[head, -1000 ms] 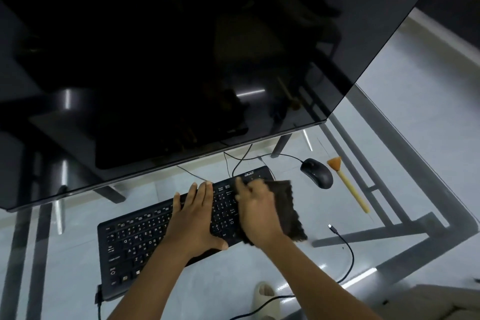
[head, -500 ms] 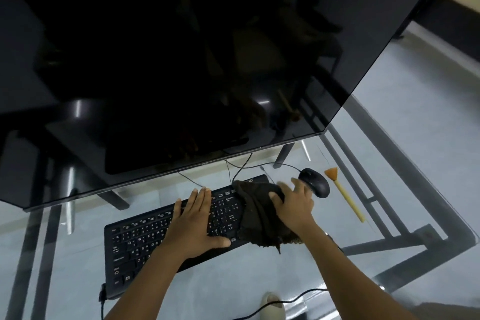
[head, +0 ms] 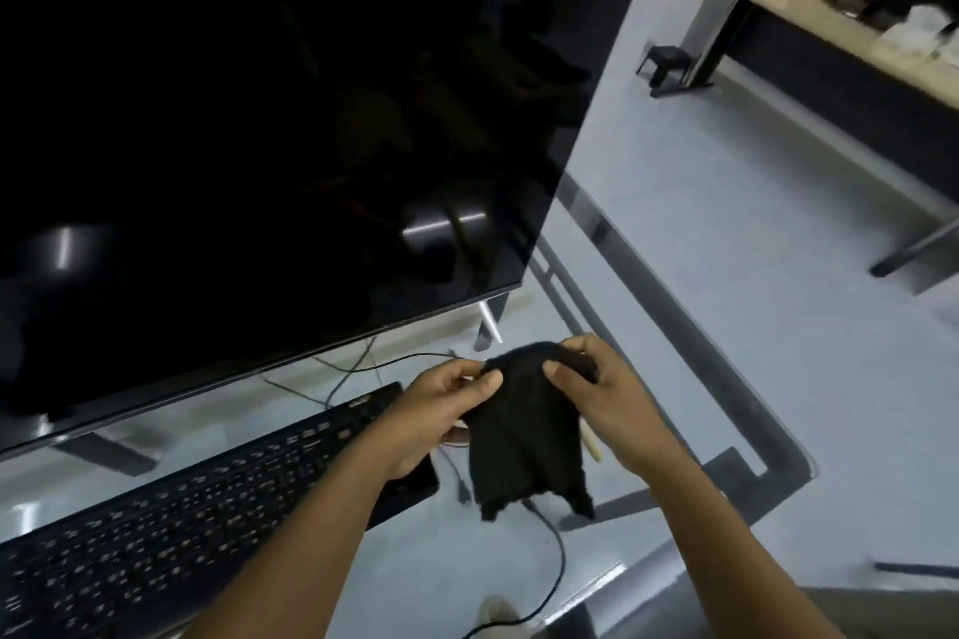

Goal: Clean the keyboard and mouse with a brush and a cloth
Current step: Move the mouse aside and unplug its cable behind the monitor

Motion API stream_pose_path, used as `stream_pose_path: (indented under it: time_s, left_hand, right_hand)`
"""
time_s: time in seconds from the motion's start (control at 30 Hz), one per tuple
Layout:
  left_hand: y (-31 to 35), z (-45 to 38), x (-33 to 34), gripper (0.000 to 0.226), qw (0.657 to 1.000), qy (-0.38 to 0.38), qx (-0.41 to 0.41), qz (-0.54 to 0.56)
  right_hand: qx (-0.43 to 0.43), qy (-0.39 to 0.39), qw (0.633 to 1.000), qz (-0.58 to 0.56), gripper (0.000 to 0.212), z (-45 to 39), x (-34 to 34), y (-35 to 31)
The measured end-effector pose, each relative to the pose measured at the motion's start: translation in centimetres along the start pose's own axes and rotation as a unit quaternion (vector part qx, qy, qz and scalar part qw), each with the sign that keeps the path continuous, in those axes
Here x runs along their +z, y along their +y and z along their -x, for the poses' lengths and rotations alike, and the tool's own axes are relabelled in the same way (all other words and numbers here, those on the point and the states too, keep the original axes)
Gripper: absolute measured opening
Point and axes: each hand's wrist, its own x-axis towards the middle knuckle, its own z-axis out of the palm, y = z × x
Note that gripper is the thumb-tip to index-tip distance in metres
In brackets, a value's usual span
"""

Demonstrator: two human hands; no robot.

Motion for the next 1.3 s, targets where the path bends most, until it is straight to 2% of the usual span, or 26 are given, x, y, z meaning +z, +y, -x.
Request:
stream_pose_path:
  time_s: [0.13, 0.17, 0.23, 0.3, 0.37, 0.43, 0.5, 0.6, 0.7, 0.77, 0.9, 0.97, 1.07, 1.3]
  left_hand:
    - [0.6, -4.0, 6.5, 0.019, 1.000, 0.002, -0.005, 0.015]
    - [0.6, -5.1, 7.9, 0.016, 1.000, 0.019, -0.010, -0.009]
    - [0.2, -7.3, 10.4, 0.018, 0.989, 0.060, -0.004, -0.138]
    - [-0.1, -9.5, 12.3, 0.022, 0.945, 0.110, 0.012, -0.307]
    - [-0.4, -11.3, 13.4, 0.026, 0.880, 0.175, 0.043, -0.439]
    - [-0.9, -13.0, 14.1, 0.032, 0.808, 0.233, 0.081, -0.536]
    - [-1.7, -13.7, 14.2, 0.040, 0.762, 0.251, 0.122, -0.584]
    - [-3.1, -13.9, 14.4, 0.055, 0.725, 0.204, 0.176, -0.633]
    - [-4.4, -13.9, 14.5, 0.067, 0.704, 0.131, 0.133, -0.685]
    - [-5.0, -14.0, 14.4, 0.071, 0.689, 0.112, 0.100, -0.709]
    - [-5.0, -13.9, 13.7, 0.075, 0.692, 0.104, 0.101, -0.707]
    - [-4.9, -12.9, 13.0, 0.075, 0.711, 0.128, 0.126, -0.680]
    - [-4.5, -10.0, 10.0, 0.072, 0.755, 0.200, 0.142, -0.608]
    - [-5.4, 2.4, -2.6, 0.073, 0.763, 0.322, 0.032, -0.559]
  right_hand:
    - [0.014, 0.061, 0.988, 0.138, 0.004, -1.4, -7.3, 2.3]
    - [0.024, 0.056, 0.982, 0.178, 0.004, -2.0, -8.7, 3.0]
    - [0.054, 0.030, 0.969, 0.240, 0.005, -3.4, -11.0, 4.8]
    - [0.077, 0.006, 0.958, 0.275, 0.006, -5.6, -12.5, 7.0]
    - [0.084, -0.004, 0.952, 0.295, 0.009, -8.0, -12.8, 9.0]
    - [0.088, 0.000, 0.953, 0.291, 0.016, -9.9, -12.4, 10.7]
    - [0.062, 0.030, 0.942, 0.328, 0.029, -10.5, -11.5, 11.7]
    - [-0.039, 0.102, 0.901, 0.420, 0.041, -9.7, -10.3, 13.5]
    - [-0.061, 0.088, 0.893, 0.436, 0.038, -8.6, -8.7, 15.7]
    - [-0.052, 0.082, 0.891, 0.443, 0.035, -8.3, -8.0, 16.7]
    - [-0.046, 0.104, 0.885, 0.451, 0.035, -8.5, -7.5, 16.3]
    - [-0.044, 0.115, 0.885, 0.449, 0.039, -8.4, -6.9, 15.2]
    - [-0.071, 0.111, 0.897, 0.421, 0.042, -7.8, -4.0, 12.5]
    - [-0.139, 0.050, 0.928, 0.342, 0.045, -4.5, 7.8, 6.3]
